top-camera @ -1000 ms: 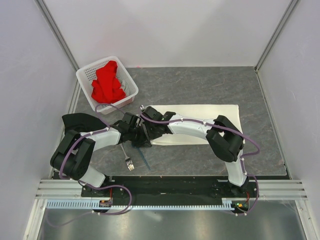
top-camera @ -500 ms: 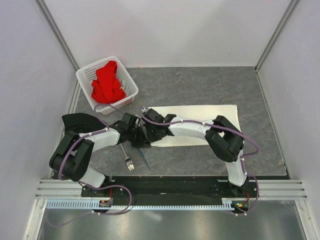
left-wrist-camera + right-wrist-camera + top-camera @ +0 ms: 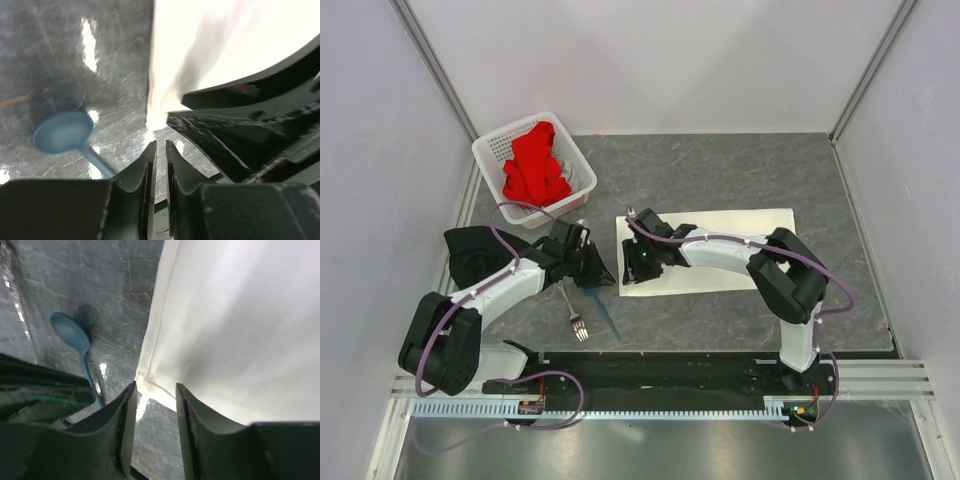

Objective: Fold the napkin into a case and place the utensils inside
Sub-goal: Smooth out the rectangle-folded napkin at the center of the board.

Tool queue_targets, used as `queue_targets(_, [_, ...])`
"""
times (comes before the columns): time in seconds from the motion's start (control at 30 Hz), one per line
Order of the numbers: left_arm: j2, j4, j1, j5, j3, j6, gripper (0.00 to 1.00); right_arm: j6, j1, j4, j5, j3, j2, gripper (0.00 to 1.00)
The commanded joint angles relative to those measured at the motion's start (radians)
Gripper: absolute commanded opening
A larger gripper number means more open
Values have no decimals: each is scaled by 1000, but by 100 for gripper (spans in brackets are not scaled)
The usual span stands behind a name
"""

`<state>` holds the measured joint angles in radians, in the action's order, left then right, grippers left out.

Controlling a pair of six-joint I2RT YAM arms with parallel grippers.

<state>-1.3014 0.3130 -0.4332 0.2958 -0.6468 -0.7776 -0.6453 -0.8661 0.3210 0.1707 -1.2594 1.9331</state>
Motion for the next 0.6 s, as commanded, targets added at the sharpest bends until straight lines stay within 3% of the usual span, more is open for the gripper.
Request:
queue_targets(0.0, [-59,-3,4,43,-94,43,19,-30,70,-50,69,57,-167,48])
queue_targets(0.17, [-199,-52,-41,120,-180,41,18,-42,189,-45,53,196,-311,48])
queue_targets(0.3, [-260,-55,-64,95,-185,40,17,-36,373,-11,20,328,-414,42])
queue_targets(0.57, [-348,-2,-47,-14,-163,103,15,68,582,185,-334,456,-586,38])
